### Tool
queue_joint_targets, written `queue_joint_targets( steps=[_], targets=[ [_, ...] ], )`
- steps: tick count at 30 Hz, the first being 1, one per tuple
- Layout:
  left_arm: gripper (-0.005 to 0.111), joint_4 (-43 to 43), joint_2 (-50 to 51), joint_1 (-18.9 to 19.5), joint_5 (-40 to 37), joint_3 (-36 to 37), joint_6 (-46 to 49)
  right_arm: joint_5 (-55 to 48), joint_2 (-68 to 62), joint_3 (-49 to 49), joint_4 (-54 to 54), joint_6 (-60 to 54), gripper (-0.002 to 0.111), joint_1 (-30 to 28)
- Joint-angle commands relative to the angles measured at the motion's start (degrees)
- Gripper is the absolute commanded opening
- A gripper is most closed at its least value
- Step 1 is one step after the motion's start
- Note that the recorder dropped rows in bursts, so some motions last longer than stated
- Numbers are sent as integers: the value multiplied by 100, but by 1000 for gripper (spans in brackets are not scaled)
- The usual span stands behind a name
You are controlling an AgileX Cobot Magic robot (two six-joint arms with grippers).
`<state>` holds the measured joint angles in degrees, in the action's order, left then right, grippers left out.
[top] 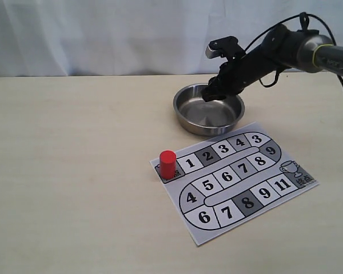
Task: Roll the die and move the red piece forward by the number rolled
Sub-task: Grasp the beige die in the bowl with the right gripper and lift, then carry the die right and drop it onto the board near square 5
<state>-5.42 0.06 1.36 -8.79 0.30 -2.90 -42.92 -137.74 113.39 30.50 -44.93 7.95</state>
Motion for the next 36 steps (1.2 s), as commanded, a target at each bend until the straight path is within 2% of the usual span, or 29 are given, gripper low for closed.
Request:
queue_joint_targets(
  steps=[1,4,8,17,27,32,36],
  targets=[
    [0,7,-6,-1,65,-30,-12,-453,389,38,-1058,1377,4,-9],
    [0,7,-6,-1,65,-30,-12,-826,576,38,-1508,2237,4,-9],
    [0,7,-6,-1,65,-30,-12,-1290,772,-176,-1520,2362,4,-9],
    [0,7,-6,-1,65,-30,-12,-864,1968,-2063,-1822,2724,4,-9],
    [0,7,-6,-1,53,-30,-12,-454,4166,-4186,-3599,3995,4,-9],
    [0,7,-6,-1,53,-30,-12,-312,4933,-4941,-3778,4237,4,-74],
    [0,7,-6,-1,53,-30,-12,-217,5127,-5365,-3778,4493,4,-390]
  ],
)
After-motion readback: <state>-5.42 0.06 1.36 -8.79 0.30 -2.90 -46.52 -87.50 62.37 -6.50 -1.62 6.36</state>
